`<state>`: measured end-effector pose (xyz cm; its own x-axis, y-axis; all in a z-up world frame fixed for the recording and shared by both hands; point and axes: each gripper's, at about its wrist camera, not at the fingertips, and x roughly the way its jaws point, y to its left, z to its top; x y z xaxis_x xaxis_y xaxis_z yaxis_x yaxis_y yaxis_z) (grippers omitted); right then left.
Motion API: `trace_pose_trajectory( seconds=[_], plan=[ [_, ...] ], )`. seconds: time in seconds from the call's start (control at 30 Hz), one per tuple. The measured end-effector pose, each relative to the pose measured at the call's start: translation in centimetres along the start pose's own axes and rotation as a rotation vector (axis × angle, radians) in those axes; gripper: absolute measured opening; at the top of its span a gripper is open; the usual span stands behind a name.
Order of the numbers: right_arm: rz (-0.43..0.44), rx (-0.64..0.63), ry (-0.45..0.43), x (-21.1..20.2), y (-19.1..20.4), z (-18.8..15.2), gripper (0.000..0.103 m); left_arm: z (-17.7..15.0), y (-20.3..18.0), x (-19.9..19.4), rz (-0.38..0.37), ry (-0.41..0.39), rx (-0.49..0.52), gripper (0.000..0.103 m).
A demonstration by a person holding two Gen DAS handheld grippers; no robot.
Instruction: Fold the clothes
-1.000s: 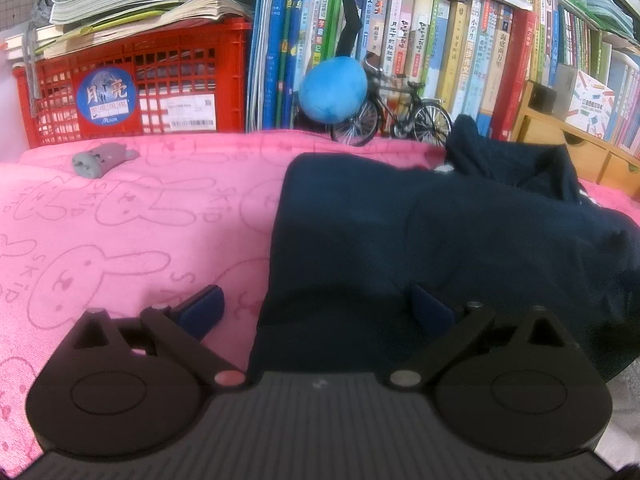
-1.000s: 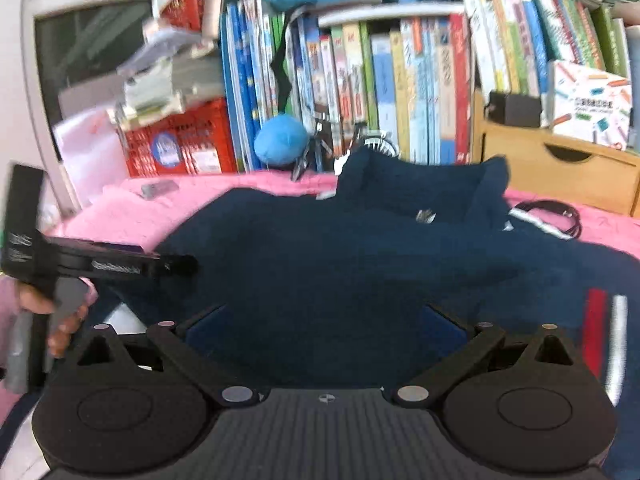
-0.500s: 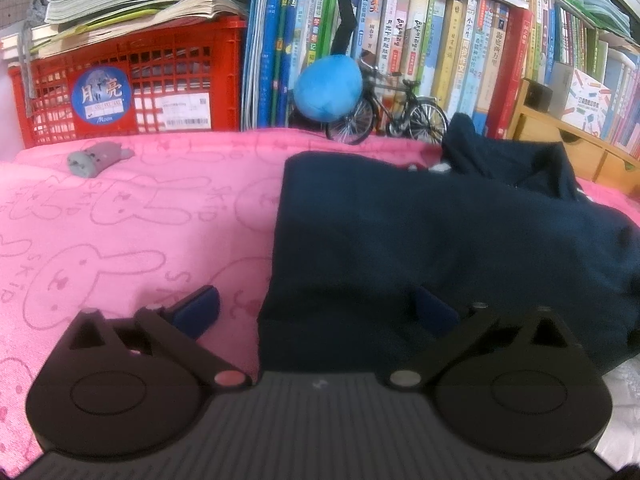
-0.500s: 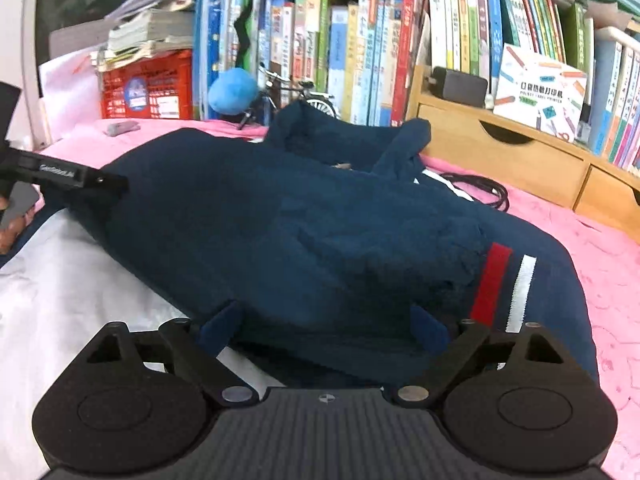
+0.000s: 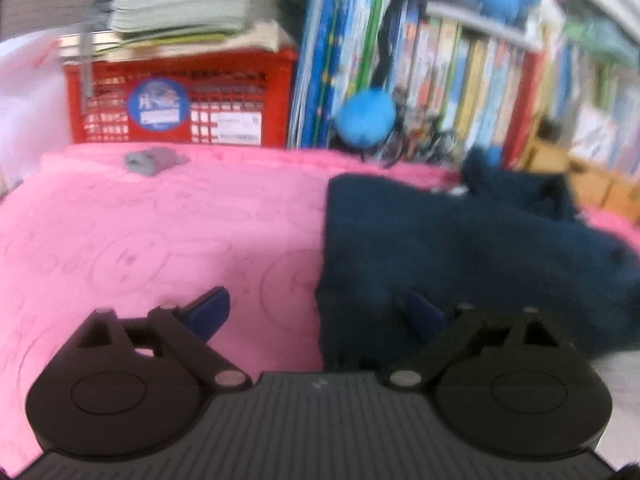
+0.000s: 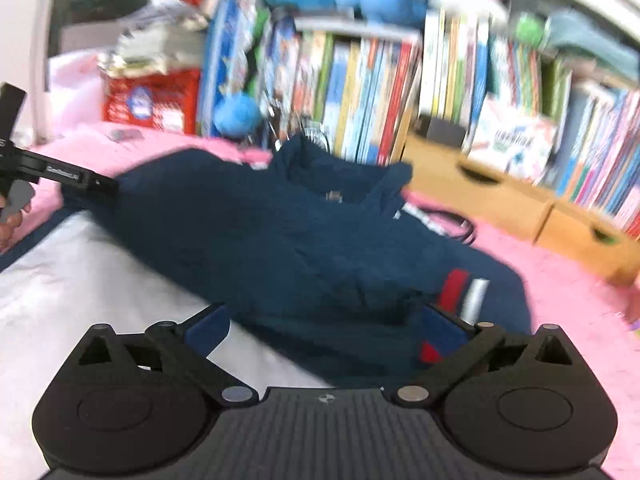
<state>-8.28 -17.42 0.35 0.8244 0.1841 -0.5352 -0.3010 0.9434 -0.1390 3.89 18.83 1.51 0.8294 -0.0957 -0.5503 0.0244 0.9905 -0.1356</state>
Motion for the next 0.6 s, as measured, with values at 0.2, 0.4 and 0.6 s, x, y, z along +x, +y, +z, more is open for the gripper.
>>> trace_pose_trajectory(
  seconds=[0.2,0.4,0.6],
  plan=[
    [0.007,0.132,-0.036,-4.6,-0.8,-3.9,0.103,-2.6,-3.5,-7.0,-0.169,-0.056,0.071,0.095],
    [0.030,0.150,0.034,-5.7,-0.3,-7.1,0.103,-6.3,-7.2,-8.5,-0.211,-0.014,0.268,0.095],
    [-0.150,0.156,0.102,-6.5,-2.3,-8.7,0.103,-7.0,-6.1,-7.5,-0.085,0.066,0.243,0.096]
  ],
)
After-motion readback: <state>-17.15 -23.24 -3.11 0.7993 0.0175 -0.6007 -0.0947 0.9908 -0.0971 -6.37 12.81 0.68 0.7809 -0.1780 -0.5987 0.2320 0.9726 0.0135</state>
